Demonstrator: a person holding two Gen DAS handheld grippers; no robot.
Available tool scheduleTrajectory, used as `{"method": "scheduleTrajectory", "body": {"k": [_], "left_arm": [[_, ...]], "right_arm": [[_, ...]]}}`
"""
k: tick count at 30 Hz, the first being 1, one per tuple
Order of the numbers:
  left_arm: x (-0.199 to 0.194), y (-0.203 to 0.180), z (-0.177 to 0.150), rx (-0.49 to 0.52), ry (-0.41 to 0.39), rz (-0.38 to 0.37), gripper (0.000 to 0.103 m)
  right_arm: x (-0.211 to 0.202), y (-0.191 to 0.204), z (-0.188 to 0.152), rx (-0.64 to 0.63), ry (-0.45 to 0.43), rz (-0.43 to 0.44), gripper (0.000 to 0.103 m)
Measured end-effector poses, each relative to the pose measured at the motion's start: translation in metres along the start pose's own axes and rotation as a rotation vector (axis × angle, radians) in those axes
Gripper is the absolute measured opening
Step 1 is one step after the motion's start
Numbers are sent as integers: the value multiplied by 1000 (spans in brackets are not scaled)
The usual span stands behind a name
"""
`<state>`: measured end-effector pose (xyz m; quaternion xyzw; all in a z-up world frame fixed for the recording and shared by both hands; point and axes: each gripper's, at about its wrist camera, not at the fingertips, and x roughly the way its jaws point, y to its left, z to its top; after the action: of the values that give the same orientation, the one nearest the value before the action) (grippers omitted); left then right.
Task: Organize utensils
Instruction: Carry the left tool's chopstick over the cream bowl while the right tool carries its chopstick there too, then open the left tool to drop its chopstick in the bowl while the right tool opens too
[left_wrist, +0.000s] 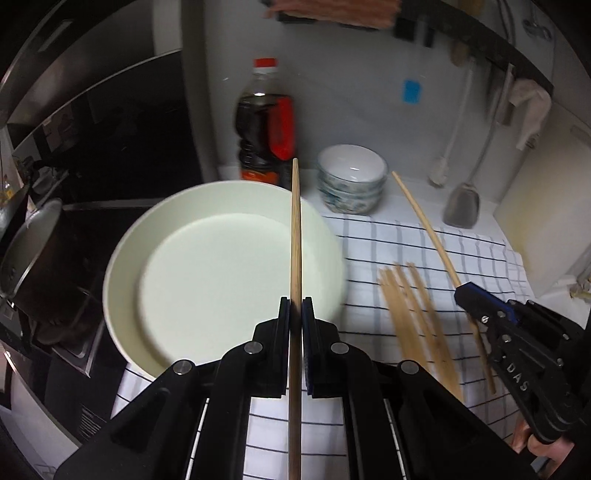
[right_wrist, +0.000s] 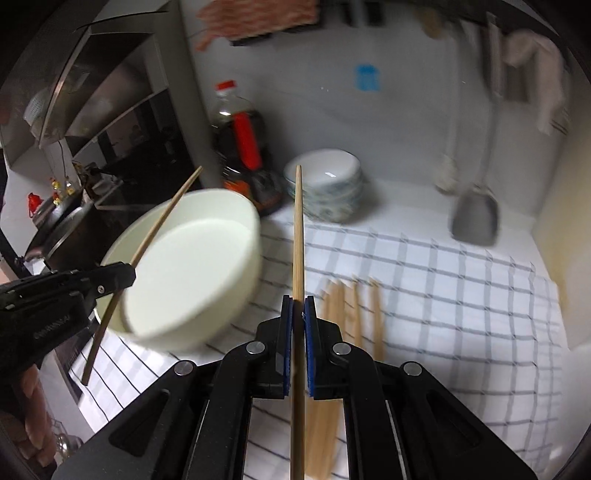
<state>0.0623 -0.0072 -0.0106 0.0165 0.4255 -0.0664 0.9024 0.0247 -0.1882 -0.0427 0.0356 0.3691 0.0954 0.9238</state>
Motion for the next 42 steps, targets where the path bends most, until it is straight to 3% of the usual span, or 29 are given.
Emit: {"method": "scheduleTrajectory", "body": {"k": [6,13,24,34,36,38,40,42], "left_arm": [[29,76,15,-10,39,23,7],[72,120,19,5,98,-6,7],[118,138,13,45,186,-50,7],[138,142,9,58,217,-38,8],[137,145,9,48,213,-28,13],[135,146,10,47,206,-12,26],[130,148,10,45,193,-4,56],[122,151,12,35,163,2,61]], "right_arm": [[50,68,30,-9,38,56,6],[109,116,45,-1,112,69,6],[173,127,41,48,259,10,6],[185,131,40,43,289,-33,6],[183,130,39,42,286,-39,6],[180,131,40,40,281,-48,13],[176,130,40,40,278,-57,16],[172,128,41,44,271,-64,16]]}}
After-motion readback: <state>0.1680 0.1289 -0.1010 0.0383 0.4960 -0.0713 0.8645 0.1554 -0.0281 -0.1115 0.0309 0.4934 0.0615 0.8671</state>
